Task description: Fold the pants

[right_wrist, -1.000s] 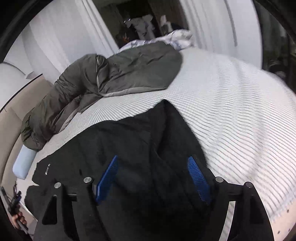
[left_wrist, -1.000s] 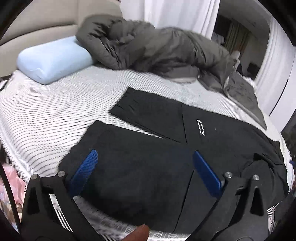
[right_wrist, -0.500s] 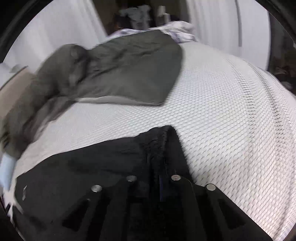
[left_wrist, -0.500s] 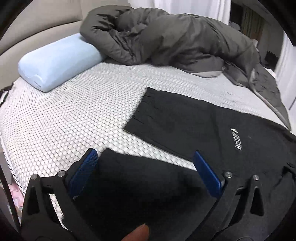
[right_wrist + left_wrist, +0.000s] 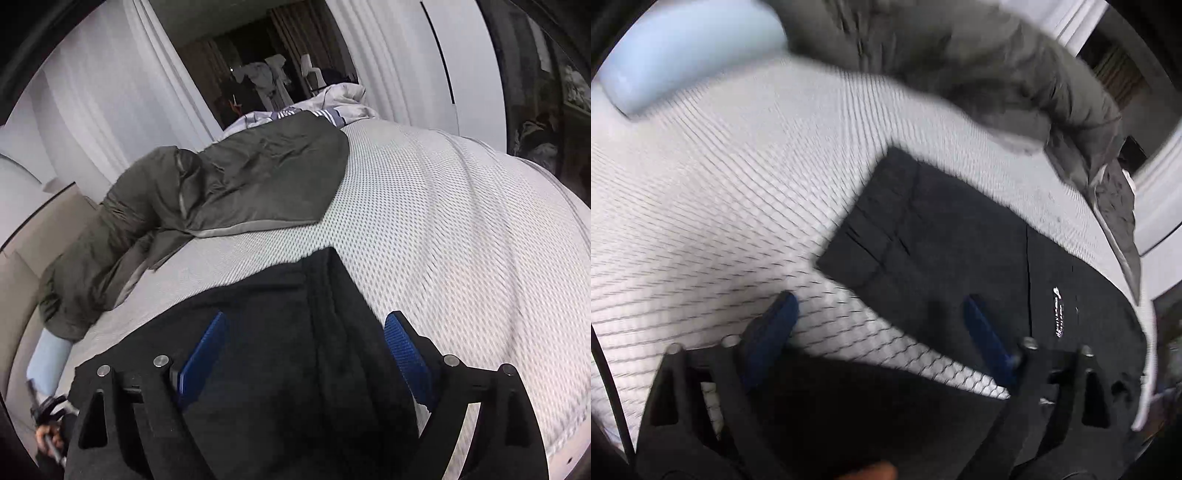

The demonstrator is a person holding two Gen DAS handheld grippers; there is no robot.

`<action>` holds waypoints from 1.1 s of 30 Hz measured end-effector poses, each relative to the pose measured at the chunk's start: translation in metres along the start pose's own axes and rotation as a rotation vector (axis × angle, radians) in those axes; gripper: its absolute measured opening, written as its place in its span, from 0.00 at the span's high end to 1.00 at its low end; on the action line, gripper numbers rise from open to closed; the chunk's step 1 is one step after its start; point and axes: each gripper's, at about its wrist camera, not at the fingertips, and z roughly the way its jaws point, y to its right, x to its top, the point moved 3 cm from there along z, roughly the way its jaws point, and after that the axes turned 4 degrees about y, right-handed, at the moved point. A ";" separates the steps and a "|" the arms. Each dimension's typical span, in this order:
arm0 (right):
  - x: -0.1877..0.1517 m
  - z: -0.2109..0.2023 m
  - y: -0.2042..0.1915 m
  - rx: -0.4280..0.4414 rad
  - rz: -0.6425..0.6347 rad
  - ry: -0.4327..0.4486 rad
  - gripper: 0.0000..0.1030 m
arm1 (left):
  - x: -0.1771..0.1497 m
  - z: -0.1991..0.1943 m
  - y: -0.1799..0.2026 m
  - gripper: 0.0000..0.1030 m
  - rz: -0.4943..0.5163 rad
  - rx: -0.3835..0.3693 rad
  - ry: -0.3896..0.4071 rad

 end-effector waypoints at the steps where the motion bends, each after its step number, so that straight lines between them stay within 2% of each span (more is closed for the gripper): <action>1: -0.010 -0.012 0.000 -0.003 0.000 0.011 0.13 | 0.006 0.012 -0.002 0.20 -0.021 0.009 -0.028; 2: -0.021 -0.025 0.003 -0.011 0.000 0.016 0.13 | 0.011 0.017 -0.002 0.20 -0.027 0.016 -0.016; 3: -0.030 -0.035 0.009 -0.018 -0.001 0.013 0.13 | 0.017 0.018 -0.002 0.28 -0.030 0.031 0.004; 4: -0.039 -0.045 0.014 -0.033 -0.003 0.005 0.13 | 0.023 0.018 -0.002 0.52 -0.034 0.059 0.020; 5: -0.046 -0.053 0.018 -0.041 -0.006 0.002 0.13 | 0.031 0.016 -0.002 0.67 -0.028 0.075 0.042; 6: -0.053 -0.064 0.023 -0.052 -0.009 0.000 0.13 | 0.037 0.013 -0.002 0.80 -0.016 0.048 0.061; 7: -0.056 -0.069 0.028 -0.068 -0.008 -0.001 0.13 | 0.044 0.010 -0.004 0.82 -0.008 0.029 0.086; 9: -0.063 -0.079 0.043 -0.091 0.018 -0.011 0.13 | 0.058 0.007 -0.016 0.82 -0.048 0.051 0.112; 11: -0.067 -0.084 0.055 -0.101 0.050 -0.021 0.13 | 0.064 0.010 -0.024 0.81 -0.071 0.082 0.094; 14: -0.082 -0.082 0.067 -0.091 0.077 -0.073 0.13 | 0.060 -0.001 -0.026 0.77 -0.075 0.064 0.102; 15: -0.088 -0.081 0.068 -0.086 0.076 -0.084 0.13 | 0.056 -0.009 -0.025 0.70 -0.061 0.062 0.113; 19: -0.127 -0.069 0.076 -0.044 0.120 -0.155 0.13 | 0.034 -0.053 -0.020 0.27 0.003 0.029 0.191; 21: -0.144 -0.059 0.082 -0.016 0.183 -0.193 0.14 | 0.019 -0.074 -0.016 0.21 0.043 0.042 0.226; 23: -0.155 -0.049 0.086 0.041 0.274 -0.221 0.23 | 0.002 -0.090 -0.009 0.21 0.060 0.027 0.229; 24: -0.157 -0.046 0.086 0.053 0.292 -0.227 0.36 | -0.006 -0.098 -0.009 0.21 0.062 0.019 0.229; 25: -0.158 -0.044 0.084 0.045 0.295 -0.248 0.44 | -0.012 -0.106 -0.009 0.21 0.063 0.012 0.232; 27: -0.156 -0.046 0.076 0.023 0.236 -0.250 0.51 | -0.039 -0.125 -0.007 0.21 0.078 0.003 0.249; 29: -0.150 -0.056 0.062 -0.015 0.134 -0.231 0.52 | -0.053 -0.134 -0.006 0.21 0.101 0.025 0.265; 31: -0.143 -0.070 0.044 -0.060 -0.015 -0.189 0.52 | -0.074 -0.145 -0.008 0.21 0.120 0.041 0.274; 33: -0.143 -0.073 0.031 -0.172 -0.205 -0.165 0.51 | -0.083 -0.142 -0.010 0.21 0.149 0.082 0.271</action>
